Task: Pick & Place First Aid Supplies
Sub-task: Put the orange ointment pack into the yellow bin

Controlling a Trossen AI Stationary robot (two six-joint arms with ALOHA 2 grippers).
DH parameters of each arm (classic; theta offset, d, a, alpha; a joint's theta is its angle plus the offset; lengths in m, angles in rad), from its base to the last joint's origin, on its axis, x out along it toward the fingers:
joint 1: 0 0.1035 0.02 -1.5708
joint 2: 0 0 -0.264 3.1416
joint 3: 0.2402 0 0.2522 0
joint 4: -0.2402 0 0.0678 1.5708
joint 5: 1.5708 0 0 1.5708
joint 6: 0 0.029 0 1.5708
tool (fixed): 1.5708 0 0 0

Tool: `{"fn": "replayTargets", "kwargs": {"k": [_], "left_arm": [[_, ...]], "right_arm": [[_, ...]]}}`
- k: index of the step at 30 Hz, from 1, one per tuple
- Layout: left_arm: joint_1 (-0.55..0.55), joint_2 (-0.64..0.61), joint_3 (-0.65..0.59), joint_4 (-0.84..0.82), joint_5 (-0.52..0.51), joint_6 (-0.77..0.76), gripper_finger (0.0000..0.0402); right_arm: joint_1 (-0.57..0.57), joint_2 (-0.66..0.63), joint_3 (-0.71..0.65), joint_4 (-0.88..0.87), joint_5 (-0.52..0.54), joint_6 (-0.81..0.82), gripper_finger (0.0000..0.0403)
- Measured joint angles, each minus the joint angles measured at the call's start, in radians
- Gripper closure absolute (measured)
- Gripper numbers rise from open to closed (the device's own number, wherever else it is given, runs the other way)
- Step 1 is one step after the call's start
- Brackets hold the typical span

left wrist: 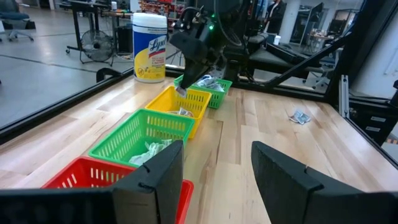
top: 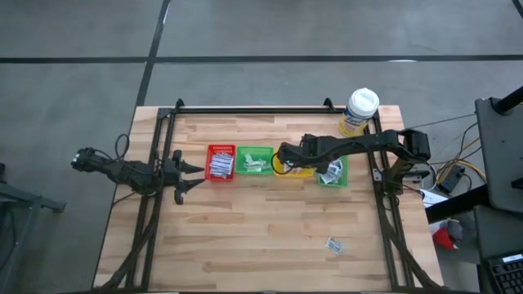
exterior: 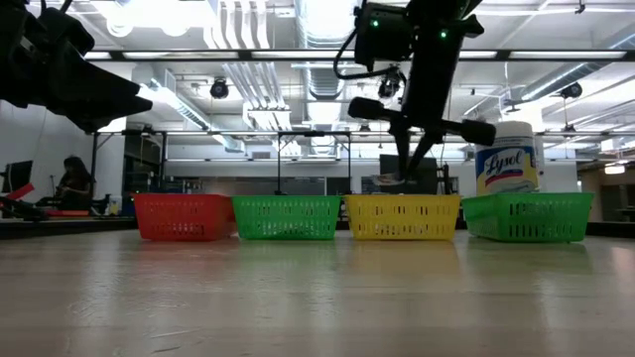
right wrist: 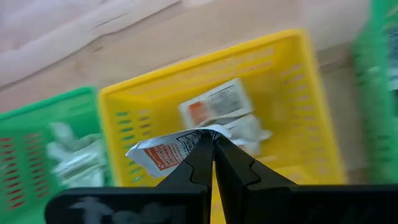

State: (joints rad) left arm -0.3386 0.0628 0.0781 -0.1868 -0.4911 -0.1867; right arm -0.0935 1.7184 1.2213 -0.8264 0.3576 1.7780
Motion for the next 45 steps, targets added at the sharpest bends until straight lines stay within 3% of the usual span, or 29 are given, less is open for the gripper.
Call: {"fn": "replayTargets", "kwargs": {"k": [8, 15, 19, 32, 45], "left_arm": [[0.0, 0.0, 0.0, 0.0, 0.0, 0.0, 0.0213], [0.0, 0.0, 0.0, 0.0, 0.0, 0.0, 0.0213], [0.0, 0.0, 0.0, 0.0, 0.0, 0.0, 0.0213], [0.0, 0.0, 0.0, 0.0, 0.0, 0.0, 0.0213], [0.0, 0.0, 0.0, 0.0, 0.0, 0.0, 0.0213]], "right_arm": [[0.0, 0.035, -0.007, 0.041, 0.003, -0.002, 0.0394], [-0.008, 0.122, -0.008, 0.05, -0.097, 0.011, 0.0394], [-0.013, 0.133, -0.008, 0.05, -0.097, -0.006, 0.0394], [-0.018, 0.131, -0.004, 0.059, -0.097, -0.254, 0.0394], [-0.018, 0.132, -0.004, 0.059, -0.094, -0.297, 0.0394]]}}
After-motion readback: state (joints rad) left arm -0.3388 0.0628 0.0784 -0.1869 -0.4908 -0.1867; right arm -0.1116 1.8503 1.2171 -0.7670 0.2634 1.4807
